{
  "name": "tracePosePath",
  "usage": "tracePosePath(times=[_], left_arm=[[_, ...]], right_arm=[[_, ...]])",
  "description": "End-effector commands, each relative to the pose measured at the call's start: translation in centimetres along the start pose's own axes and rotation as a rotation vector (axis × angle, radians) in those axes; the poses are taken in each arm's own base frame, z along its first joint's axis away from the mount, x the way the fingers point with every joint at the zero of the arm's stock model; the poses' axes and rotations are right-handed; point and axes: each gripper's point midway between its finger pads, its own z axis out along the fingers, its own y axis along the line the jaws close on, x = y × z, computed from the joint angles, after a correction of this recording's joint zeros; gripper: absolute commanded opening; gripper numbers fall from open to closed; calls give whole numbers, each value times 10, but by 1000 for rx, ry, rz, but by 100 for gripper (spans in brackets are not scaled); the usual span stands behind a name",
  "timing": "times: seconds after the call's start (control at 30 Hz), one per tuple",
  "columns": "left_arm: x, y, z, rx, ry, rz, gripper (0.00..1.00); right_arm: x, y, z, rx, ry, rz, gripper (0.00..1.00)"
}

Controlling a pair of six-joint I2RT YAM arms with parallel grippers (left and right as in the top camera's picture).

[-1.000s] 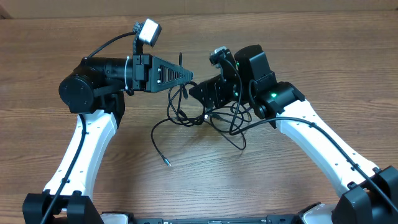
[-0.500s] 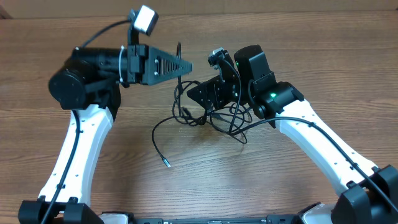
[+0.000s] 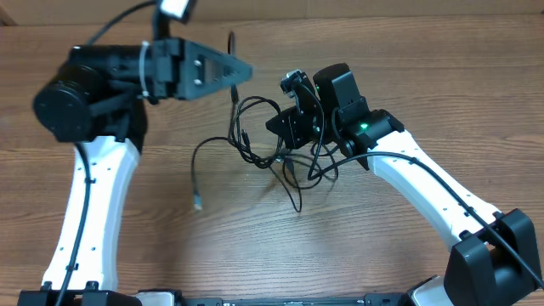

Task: Untangle cables
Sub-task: 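Spread both grippers far apart, laying the cables out on the table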

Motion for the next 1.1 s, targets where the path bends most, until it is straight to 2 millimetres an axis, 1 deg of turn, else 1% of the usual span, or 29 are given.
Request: tracePosePath(times=[0.0, 0.1, 0.23, 0.33, 0.37, 0.47, 0.6, 0.73, 0.9, 0.93, 1.07], left_arm=[[-10, -14, -25, -58, -62, 31, 4], [-19, -10, -45, -94, -121, 18, 4], [-28, -4, -72, -140, -196, 5, 4], [-31, -2, -85, -163, -232, 4, 4], [-32, -1, -88, -167, -239, 4, 4], [-34, 0, -95, -179, -258, 3, 4], [-36, 1, -106, -198, -290, 2, 4], [-38, 2, -118, -217, -322, -1, 4], [-40, 4, -133, -241, -363, -4, 4], [-41, 4, -140, -252, -380, -4, 4], [-42, 5, -155, -272, -421, -19, 4]], right_arm=[[-2, -28, -7, 156, -5, 14, 4], [3, -49, -13, 250, 10, 29, 4], [3, -79, -27, 347, 2, 60, 4], [-2, -105, -42, 407, -23, 99, 4], [-3, -111, -46, 418, -31, 110, 4], [-7, -138, -64, 463, -64, 161, 4], [-7, -181, -98, 535, -108, 247, 4], [-2, -221, -134, 607, -155, 333, 4], [9, -260, -174, 683, -204, 423, 4], [13, -271, -188, 707, -220, 452, 4], [24, -294, -217, 759, -257, 512, 4]])
